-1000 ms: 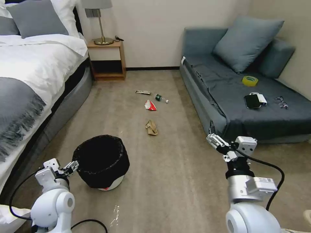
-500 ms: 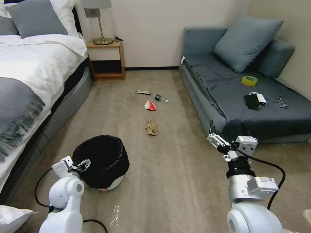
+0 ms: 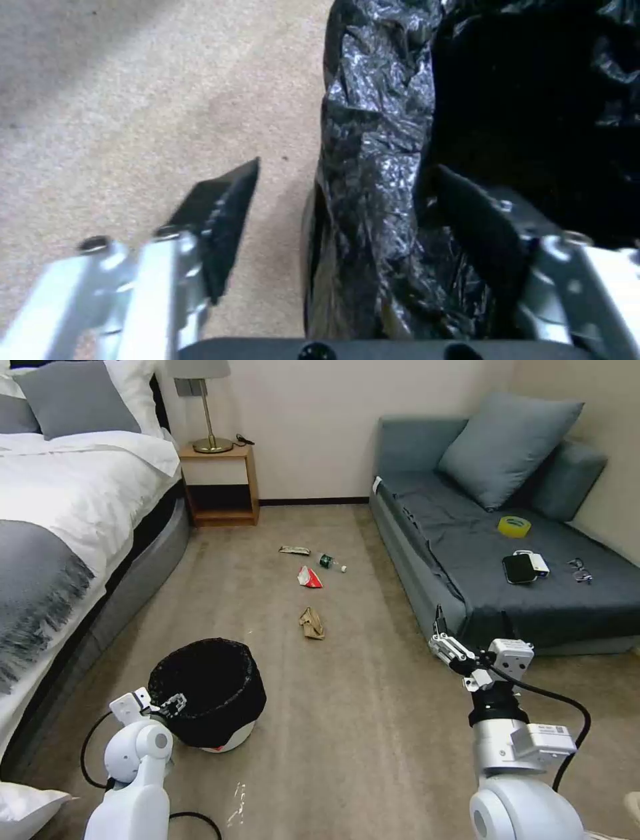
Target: Pick up the trash bin, then pick up the garbage on the floor and place it into the trash bin.
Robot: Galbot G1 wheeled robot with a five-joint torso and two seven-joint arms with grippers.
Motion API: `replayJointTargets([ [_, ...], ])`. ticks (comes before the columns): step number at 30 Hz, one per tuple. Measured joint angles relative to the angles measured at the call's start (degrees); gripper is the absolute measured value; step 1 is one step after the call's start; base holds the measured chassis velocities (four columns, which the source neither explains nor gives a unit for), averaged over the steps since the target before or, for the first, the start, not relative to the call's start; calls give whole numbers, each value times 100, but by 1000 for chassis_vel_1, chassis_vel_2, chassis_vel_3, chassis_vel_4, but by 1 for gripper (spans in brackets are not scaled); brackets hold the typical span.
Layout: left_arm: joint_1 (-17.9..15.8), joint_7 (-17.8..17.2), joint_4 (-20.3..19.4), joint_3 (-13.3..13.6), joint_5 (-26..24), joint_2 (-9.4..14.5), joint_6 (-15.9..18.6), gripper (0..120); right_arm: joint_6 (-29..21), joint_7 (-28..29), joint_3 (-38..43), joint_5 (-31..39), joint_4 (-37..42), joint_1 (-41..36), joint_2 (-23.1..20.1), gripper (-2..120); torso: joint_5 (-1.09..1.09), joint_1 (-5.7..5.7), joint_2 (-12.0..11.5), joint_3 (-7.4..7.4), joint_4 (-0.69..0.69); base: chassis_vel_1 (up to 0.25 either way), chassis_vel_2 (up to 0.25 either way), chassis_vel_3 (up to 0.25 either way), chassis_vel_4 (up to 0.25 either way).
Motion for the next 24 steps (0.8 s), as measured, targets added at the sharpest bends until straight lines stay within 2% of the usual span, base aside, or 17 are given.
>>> replayJointTargets([
  [3,-5,-23,12,1,-84,-6,-2,59,14,-5,-1,-7,-22,19,3,100,0,0,0,0,0,0,0,0,0],
  [5,-9,-87,13,2,-205,-18,-2,49,26,-9,3,-10,-37,38,5,100,-1,0,0,-1,0,0,0,0,0],
  [7,-9,-103,12,2,-243,-23,-2,46,33,-11,4,-11,-46,42,6,100,-1,0,0,0,0,0,0,0,0],
  [16,6,-179,-17,-43,-391,-75,-3,8,78,-13,23,-1,-76,72,-10,100,-4,0,0,0,-1,0,0,0,0],
  [19,17,-166,-43,-63,-431,-98,-4,3,183,-52,41,31,-95,74,-27,100,-6,0,0,0,-2,0,0,0,0],
  [24,65,-166,-162,-104,-425,-165,-53,2,621,-207,92,298,-169,87,-63,100,-9,0,-1,2,-2,0,0,0,0],
])
